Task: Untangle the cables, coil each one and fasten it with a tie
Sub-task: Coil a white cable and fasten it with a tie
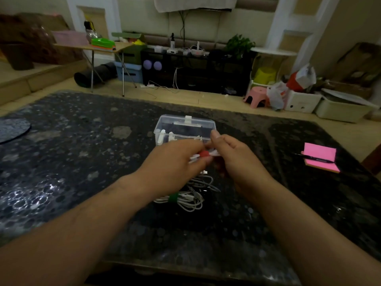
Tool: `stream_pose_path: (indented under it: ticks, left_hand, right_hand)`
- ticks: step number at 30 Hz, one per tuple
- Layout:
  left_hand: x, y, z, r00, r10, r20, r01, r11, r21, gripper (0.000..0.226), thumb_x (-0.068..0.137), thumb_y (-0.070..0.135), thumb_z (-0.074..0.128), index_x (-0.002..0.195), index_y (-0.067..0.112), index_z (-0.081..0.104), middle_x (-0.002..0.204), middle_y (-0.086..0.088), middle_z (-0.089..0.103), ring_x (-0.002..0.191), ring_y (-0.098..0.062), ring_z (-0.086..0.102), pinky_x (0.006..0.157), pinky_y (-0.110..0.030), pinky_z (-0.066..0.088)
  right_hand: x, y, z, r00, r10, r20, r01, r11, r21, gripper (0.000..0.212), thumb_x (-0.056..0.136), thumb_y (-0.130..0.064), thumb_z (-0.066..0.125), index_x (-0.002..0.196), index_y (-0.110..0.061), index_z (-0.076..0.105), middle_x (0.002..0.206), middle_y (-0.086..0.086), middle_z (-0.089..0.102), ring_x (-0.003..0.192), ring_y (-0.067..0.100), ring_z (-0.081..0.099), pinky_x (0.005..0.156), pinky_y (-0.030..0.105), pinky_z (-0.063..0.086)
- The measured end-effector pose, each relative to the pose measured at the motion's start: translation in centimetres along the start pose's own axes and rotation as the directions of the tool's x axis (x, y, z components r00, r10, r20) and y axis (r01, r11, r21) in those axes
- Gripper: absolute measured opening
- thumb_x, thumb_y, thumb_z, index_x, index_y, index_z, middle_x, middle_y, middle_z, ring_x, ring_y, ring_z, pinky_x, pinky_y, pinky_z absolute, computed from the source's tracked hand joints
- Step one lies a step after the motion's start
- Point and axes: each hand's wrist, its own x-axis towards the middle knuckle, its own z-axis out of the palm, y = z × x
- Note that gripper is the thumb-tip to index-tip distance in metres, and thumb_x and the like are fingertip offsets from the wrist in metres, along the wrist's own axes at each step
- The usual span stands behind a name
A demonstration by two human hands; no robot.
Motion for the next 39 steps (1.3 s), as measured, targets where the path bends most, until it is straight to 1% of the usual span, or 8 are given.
stream_pose_path:
  ticks: [4, 6, 8, 12, 18, 27, 33, 39]
  left_hand:
    - [0.3, -1.6, -1.6, 0.986, -0.118, 0.118, 0.148, 0.947, -0.286, 0.029, 0.105, 0.041, 0.058, 0.089, 0.023, 0.074, 0.075, -0.001, 0.070, 0.067, -0.012, 0.063, 0.062, -0.030, 0.048]
    - [0.0, -2.2, -2.1, 0.984, -0.090, 0.157, 0.121, 0.972, -0.201, 0.022, 0.105, 0.042, 0.059, 0.098, 0.026, 0.072, 0.084, 0.006, 0.072, 0.075, -0.003, 0.064, 0.067, -0.025, 0.052]
    - [-0.2, -2.7, -2.1, 0.989, -0.063, 0.134, 0.077, 0.992, -0.103, 0.019, 0.103, 0.046, 0.059, 0.110, 0.029, 0.064, 0.097, 0.011, 0.071, 0.088, -0.007, 0.066, 0.076, -0.035, 0.056]
    - [-0.3, -2.8, -1.9, 0.997, -0.018, 0.072, 0.017, 1.000, 0.014, 0.019, 0.105, 0.044, 0.054, 0.105, 0.025, 0.057, 0.081, 0.010, 0.060, 0.073, -0.008, 0.058, 0.062, -0.038, 0.047]
    - [-0.1, -4.3, -2.1, 0.989, -0.120, 0.087, 0.133, 0.980, -0.151, 0.023, 0.110, 0.037, 0.050, 0.094, 0.023, 0.059, 0.079, 0.011, 0.059, 0.071, -0.005, 0.054, 0.061, -0.027, 0.041]
    - [-1.1, -3.9, -1.6, 0.991, -0.072, 0.116, 0.088, 0.986, -0.143, 0.015, 0.108, 0.040, 0.054, 0.104, 0.027, 0.058, 0.083, 0.009, 0.063, 0.072, -0.012, 0.059, 0.066, -0.042, 0.052]
    - [-0.5, -4.8, -1.4, 0.982, -0.142, 0.123, 0.166, 0.963, -0.212, 0.024, 0.108, 0.041, 0.053, 0.092, 0.027, 0.064, 0.082, 0.002, 0.065, 0.077, -0.020, 0.063, 0.072, -0.050, 0.055]
    - [-0.6, -5.2, -0.4, 0.989, -0.061, 0.133, 0.076, 0.991, -0.113, 0.007, 0.105, 0.040, 0.060, 0.109, 0.036, 0.057, 0.100, 0.013, 0.064, 0.087, -0.005, 0.061, 0.076, -0.040, 0.055]
  right_hand:
    - [0.2, 0.4, 0.1, 0.990, -0.119, 0.080, 0.127, 0.987, -0.097, 0.038, 0.104, -0.054, 0.056, 0.090, -0.024, 0.075, 0.076, -0.002, 0.069, 0.067, 0.006, 0.060, 0.068, 0.034, 0.050]
    - [0.4, 0.8, 0.6, 0.985, -0.154, 0.071, 0.163, 0.975, -0.151, 0.038, 0.105, -0.049, 0.059, 0.089, -0.018, 0.075, 0.070, -0.001, 0.065, 0.062, 0.009, 0.057, 0.062, 0.035, 0.048]
    - [0.7, 1.0, 1.4, 0.991, -0.130, 0.039, 0.134, 0.981, -0.142, 0.036, 0.105, -0.046, 0.061, 0.086, -0.018, 0.073, 0.065, -0.003, 0.064, 0.057, 0.008, 0.057, 0.057, 0.032, 0.047]
    - [1.8, 1.1, 2.4, 1.000, -0.025, 0.006, 0.025, 1.000, 0.001, 0.025, 0.103, -0.045, 0.064, 0.093, -0.023, 0.070, 0.070, 0.000, 0.067, 0.060, 0.013, 0.056, 0.057, 0.034, 0.045]
    - [1.3, 0.1, 1.8, 0.965, -0.140, 0.222, 0.190, 0.956, -0.223, 0.016, 0.101, -0.047, 0.064, 0.113, -0.036, 0.065, 0.089, -0.008, 0.074, 0.075, 0.008, 0.070, 0.067, 0.026, 0.055]
    - [1.4, 0.6, 2.2, 0.990, -0.059, 0.132, 0.084, 0.977, -0.197, 0.019, 0.107, -0.040, 0.058, 0.099, -0.030, 0.072, 0.080, 0.000, 0.073, 0.065, 0.009, 0.066, 0.065, 0.032, 0.052]
    - [0.7, 1.2, 1.9, 0.927, -0.325, 0.189, 0.376, 0.801, -0.465, 0.014, 0.102, -0.035, 0.067, 0.112, -0.038, 0.058, 0.107, -0.015, 0.067, 0.094, -0.002, 0.065, 0.077, 0.022, 0.055]
    - [1.3, 2.6, 2.1, 0.933, -0.350, 0.078, 0.337, 0.781, -0.525, 0.005, 0.102, -0.033, 0.066, 0.100, -0.035, 0.063, 0.093, -0.014, 0.070, 0.086, -0.001, 0.065, 0.075, 0.029, 0.057]
